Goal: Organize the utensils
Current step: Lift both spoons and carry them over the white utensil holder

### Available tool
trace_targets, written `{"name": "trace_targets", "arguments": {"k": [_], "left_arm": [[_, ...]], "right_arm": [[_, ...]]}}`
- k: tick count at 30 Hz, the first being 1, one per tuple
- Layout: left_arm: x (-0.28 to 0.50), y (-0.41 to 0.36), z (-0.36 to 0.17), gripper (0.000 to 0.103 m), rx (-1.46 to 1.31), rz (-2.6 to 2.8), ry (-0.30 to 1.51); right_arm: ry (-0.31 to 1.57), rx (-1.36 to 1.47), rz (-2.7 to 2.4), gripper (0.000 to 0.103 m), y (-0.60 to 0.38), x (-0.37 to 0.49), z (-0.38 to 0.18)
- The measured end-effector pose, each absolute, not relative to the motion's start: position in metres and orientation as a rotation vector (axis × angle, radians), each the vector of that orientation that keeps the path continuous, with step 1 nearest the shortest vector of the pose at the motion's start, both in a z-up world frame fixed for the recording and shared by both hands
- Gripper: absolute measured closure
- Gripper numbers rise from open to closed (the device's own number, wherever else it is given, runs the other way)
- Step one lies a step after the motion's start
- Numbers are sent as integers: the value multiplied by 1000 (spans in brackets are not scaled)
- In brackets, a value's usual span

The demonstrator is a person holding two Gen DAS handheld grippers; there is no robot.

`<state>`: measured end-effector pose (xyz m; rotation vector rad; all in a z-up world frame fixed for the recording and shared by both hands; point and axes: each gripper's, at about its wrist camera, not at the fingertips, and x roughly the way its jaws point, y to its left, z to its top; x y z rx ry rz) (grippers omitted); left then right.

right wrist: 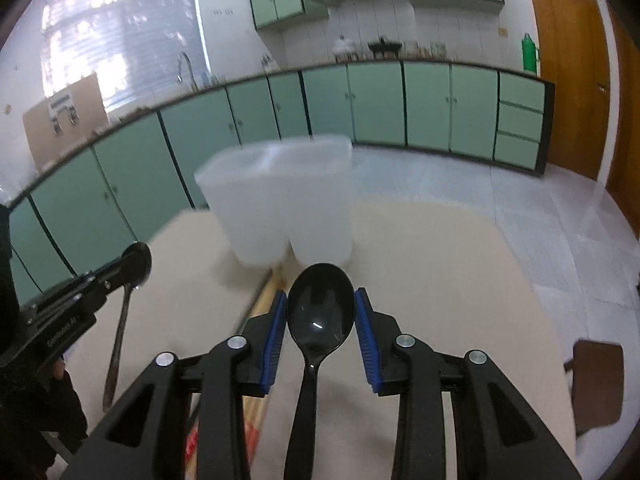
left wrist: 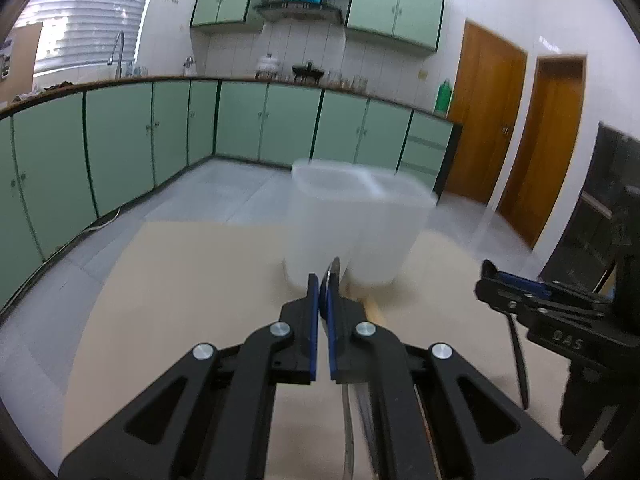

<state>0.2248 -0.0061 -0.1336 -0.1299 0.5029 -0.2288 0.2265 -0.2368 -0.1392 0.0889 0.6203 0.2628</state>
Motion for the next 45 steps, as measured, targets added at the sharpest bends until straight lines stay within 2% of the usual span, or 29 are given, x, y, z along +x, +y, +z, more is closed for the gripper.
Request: {"name": "trace_targets", "arguments": {"k": [10,16,32,45], "left_arm": [[278,-15,-69,100,-227,-295,337],[318,-30,-44,100,-244,-320,270],[393,-40,-62,100,-284,-284,221],[402,-37,-81,100,-306,-245,222]], "right_arm": [[449,137,265,69,-244,284,-74],[409,164,244,69,-243,326,-61],[380,150,167,69,-239,396,-81],[377,99,133,69,-227,407,-105]]}}
